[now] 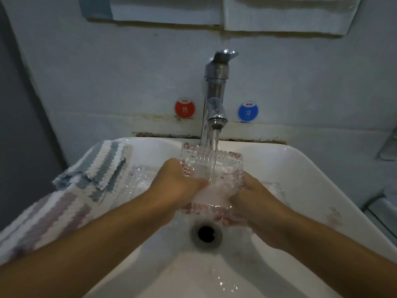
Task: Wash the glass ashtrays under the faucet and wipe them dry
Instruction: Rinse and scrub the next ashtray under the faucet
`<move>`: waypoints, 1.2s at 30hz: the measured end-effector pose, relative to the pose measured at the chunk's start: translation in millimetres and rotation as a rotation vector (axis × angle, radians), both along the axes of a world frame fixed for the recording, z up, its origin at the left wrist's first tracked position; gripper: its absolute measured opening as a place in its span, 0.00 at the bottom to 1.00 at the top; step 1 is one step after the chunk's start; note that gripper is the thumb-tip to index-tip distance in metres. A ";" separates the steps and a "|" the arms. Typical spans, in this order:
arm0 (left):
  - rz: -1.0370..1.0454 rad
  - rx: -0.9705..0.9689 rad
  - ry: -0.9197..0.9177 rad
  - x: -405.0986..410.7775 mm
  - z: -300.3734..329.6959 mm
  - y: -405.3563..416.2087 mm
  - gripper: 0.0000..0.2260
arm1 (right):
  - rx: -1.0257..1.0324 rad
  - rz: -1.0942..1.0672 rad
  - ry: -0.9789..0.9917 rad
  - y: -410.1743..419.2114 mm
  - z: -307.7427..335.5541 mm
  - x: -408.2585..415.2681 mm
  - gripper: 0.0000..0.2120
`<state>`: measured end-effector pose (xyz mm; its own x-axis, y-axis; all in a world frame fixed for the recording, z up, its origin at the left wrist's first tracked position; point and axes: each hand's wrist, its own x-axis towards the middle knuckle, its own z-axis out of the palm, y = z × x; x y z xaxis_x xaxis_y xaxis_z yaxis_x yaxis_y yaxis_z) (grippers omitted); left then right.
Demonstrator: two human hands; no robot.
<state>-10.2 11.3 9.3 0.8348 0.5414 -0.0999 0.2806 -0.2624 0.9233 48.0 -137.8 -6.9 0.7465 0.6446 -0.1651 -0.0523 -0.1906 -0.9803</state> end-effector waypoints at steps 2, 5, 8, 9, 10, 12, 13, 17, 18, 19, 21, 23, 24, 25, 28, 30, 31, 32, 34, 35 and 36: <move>0.023 0.024 -0.027 0.8 1.0 3.0 0.12 | 0.004 0.045 -0.011 0.3 3.7 -1.7 0.17; 0.024 0.025 -0.016 -1.2 5.9 3.7 0.15 | 0.031 0.010 -0.051 0.8 7.6 -7.5 0.13; -0.013 0.042 0.035 -2.7 9.8 3.6 0.17 | 0.056 0.024 -0.066 1.3 12.2 -13.7 0.06; -0.025 0.045 0.061 -3.3 11.2 3.7 0.17 | 0.054 0.027 -0.043 1.4 10.9 -12.4 0.09; -0.031 0.055 0.082 -3.1 12.5 4.1 0.17 | 0.052 0.025 -0.018 1.2 9.1 -10.7 0.13; -0.034 0.086 0.102 -2.9 14.3 5.9 0.13 | 0.061 0.028 0.045 2.7 6.7 -9.7 0.16; -0.032 0.101 0.096 -2.5 14.6 7.4 0.12 | 0.066 0.056 0.063 3.4 5.8 -10.1 0.16; -0.008 0.204 0.074 1.0 14.3 16.9 0.09 | 0.122 0.147 0.266 4.5 5.1 -7.0 0.26; -0.003 0.232 0.075 1.5 15.2 18.8 0.09 | 0.131 0.144 0.329 4.2 5.3 -5.4 0.28; -0.001 0.252 0.076 1.6 16.6 20.3 0.09 | 0.138 0.141 0.371 4.2 6.2 -5.7 0.29; -0.008 0.275 0.091 0.8 20.2 21.2 0.09 | 0.140 0.148 0.370 5.4 7.8 -9.2 0.28; -0.025 0.285 0.118 -0.2 21.4 20.7 0.09 | 0.101 0.136 0.254 7.7 6.8 -15.1 0.21; -0.039 0.290 0.133 -0.4 20.8 20.0 0.09 | 0.063 0.099 0.186 8.5 6.2 -18.1 0.15; -0.050 0.302 0.146 -0.3 19.3 19.7 0.08 | 0.045 0.051 0.141 9.7 7.6 -21.7 0.08; -0.063 0.324 0.178 0.1 15.7 19.5 0.08 | 0.004 0.039 0.121 9.2 3.6 -19.6 0.16; -0.061 0.337 0.186 0.4 16.8 20.6 0.09 | 0.025 0.090 0.179 8.3 6.3 -16.3 0.10; -0.057 0.343 0.186 0.3 17.9 21.5 0.09 | 0.036 0.113 0.236 7.4 6.7 -14.5 0.15; -0.055 0.351 0.189 0.0 19.2 22.0 0.09 | 0.054 0.112 0.305 8.2 6.2 -12.2 0.20; -0.061 0.363 0.192 -0.4 20.5 21.6 0.10 | 0.100 0.099 0.376 8.6 4.4 -9.7 0.26; -0.063 0.365 0.192 -0.8 20.9 20.9 0.10 | 0.105 0.089 0.369 9.7 1.9 -7.6 0.26; -0.063 0.363 0.192 -1.3 21.6 20.1 0.09 | 0.084 0.064 0.330 10.3 -0.3 -6.8 0.25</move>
<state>-11.4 31.3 30.9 0.8524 0.5183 -0.0693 0.4117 -0.5833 0.7002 41.2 -127.6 -7.2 0.6188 0.7103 -0.3354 -0.3600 -0.1230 -0.9248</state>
